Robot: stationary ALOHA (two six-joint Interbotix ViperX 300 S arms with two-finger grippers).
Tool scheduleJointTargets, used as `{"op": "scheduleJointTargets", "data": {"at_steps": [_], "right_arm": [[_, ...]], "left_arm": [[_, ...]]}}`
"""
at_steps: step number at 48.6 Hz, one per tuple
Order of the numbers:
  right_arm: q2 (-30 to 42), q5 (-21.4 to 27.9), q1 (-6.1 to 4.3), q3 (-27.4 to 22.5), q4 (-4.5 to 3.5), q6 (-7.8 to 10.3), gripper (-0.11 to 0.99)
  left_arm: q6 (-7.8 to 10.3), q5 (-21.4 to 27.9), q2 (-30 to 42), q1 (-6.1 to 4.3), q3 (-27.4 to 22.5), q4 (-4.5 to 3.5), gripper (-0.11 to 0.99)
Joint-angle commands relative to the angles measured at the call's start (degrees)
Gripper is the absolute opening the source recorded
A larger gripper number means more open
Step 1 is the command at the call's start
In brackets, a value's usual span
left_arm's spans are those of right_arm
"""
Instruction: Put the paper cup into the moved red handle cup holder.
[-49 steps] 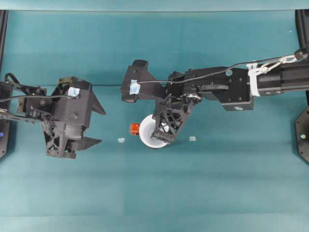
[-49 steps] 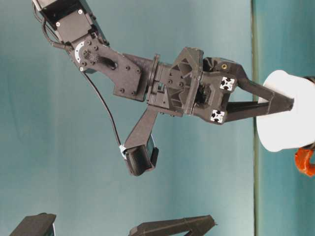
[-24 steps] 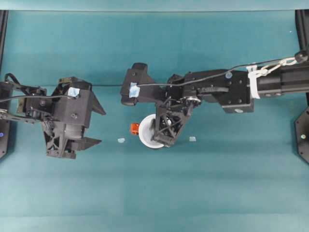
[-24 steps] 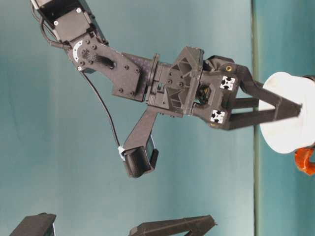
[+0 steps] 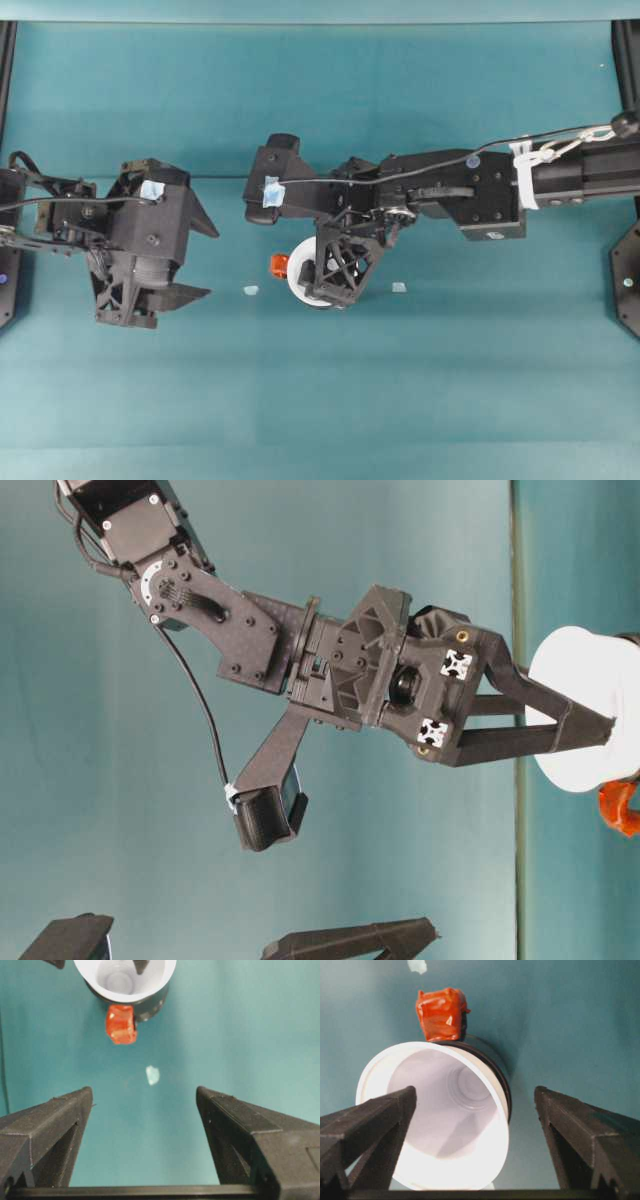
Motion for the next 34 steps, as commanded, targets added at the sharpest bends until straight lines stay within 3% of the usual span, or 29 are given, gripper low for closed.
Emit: {"op": "scheduleJointTargets", "data": {"at_steps": [1, 8, 34], "right_arm": [[-1.93, -0.62, 0.18, -0.88, -0.35, 0.09, 0.87], [-4.75, -2.20, 0.44, -0.62, -1.23, -0.18, 0.87], [-17.93, -2.99, 1.23, 2.29, -1.23, -2.02, 0.87]], "left_arm": [[0.09, -0.44, -0.79, -0.09, -0.79, 0.09, 0.89], [0.00, -0.35, -1.32, -0.09, -0.44, 0.09, 0.89], [-0.18, -0.35, -2.90, -0.09, 0.79, 0.09, 0.89]]}}
